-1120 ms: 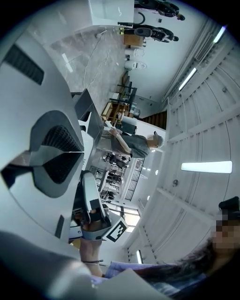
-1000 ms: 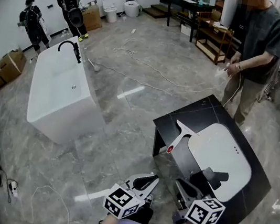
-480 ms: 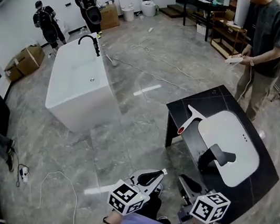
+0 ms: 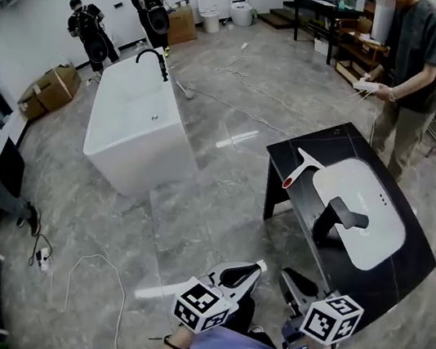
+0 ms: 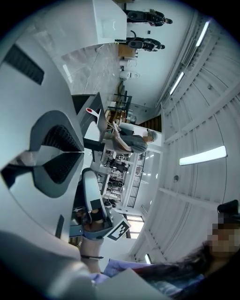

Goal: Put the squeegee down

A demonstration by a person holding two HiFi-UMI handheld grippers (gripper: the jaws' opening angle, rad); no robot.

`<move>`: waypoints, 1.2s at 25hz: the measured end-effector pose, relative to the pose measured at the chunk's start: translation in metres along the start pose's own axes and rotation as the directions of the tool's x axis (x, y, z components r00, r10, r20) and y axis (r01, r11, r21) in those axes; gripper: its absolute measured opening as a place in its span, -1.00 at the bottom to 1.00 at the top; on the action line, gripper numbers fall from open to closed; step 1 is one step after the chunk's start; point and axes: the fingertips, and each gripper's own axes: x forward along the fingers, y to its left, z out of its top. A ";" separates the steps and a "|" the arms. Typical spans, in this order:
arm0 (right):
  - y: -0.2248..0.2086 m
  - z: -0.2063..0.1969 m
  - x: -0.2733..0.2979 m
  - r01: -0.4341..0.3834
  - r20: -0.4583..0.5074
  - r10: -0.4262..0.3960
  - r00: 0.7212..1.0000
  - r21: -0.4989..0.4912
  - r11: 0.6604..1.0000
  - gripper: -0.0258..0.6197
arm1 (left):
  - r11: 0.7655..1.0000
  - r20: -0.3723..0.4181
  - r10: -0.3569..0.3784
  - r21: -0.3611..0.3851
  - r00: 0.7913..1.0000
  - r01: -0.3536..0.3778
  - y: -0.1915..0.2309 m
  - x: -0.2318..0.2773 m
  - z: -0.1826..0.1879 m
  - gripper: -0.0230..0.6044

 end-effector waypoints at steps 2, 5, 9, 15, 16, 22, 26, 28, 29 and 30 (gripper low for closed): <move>0.006 -0.005 -0.006 -0.002 -0.002 0.002 1.000 -0.006 1.000 -0.74 | 1.000 -0.004 -0.003 0.006 1.000 0.003 -0.009 -0.004 -0.004 -0.87; 0.012 -0.009 -0.014 0.004 -0.010 -0.005 1.000 -0.019 1.000 -0.76 | 1.000 -0.005 -0.005 0.011 1.000 0.005 -0.019 -0.011 -0.008 -0.87; 0.018 -0.012 -0.023 0.011 -0.008 -0.011 1.000 -0.037 0.999 -0.78 | 1.000 -0.001 -0.002 0.017 1.000 0.002 -0.027 -0.020 -0.009 -0.87; 0.026 -0.021 -0.029 0.004 -0.017 -0.005 1.000 -0.053 0.999 -0.78 | 1.000 0.004 0.001 0.022 1.000 -0.001 -0.034 -0.030 -0.012 -0.87; 0.028 -0.021 -0.030 0.005 -0.019 -0.006 1.000 -0.055 0.998 -0.79 | 1.000 0.007 0.001 0.023 1.000 -0.002 -0.035 -0.031 -0.012 -0.87; 0.031 -0.027 -0.034 0.002 -0.029 -0.004 1.000 -0.081 0.997 -0.79 | 1.000 0.018 0.008 0.022 1.000 -0.008 -0.040 -0.038 -0.016 -0.87; 0.035 -0.031 -0.038 0.006 -0.033 -0.008 0.999 -0.083 0.997 -0.79 | 1.000 0.021 0.013 0.020 1.000 -0.013 -0.042 -0.044 -0.019 -0.87; 0.036 -0.033 -0.039 0.009 -0.033 -0.012 0.999 -0.085 0.996 -0.79 | 1.000 0.021 0.013 0.020 1.000 -0.013 -0.042 -0.046 -0.020 -0.87; 0.036 -0.034 -0.040 0.011 -0.033 -0.014 0.999 -0.087 0.996 -0.79 | 1.000 0.020 0.013 0.020 1.000 -0.013 -0.043 -0.047 -0.021 -0.87; 0.036 -0.034 -0.040 0.015 -0.034 -0.018 0.999 -0.089 0.996 -0.79 | 1.000 0.020 0.014 0.018 1.000 -0.014 -0.043 -0.048 -0.022 -0.87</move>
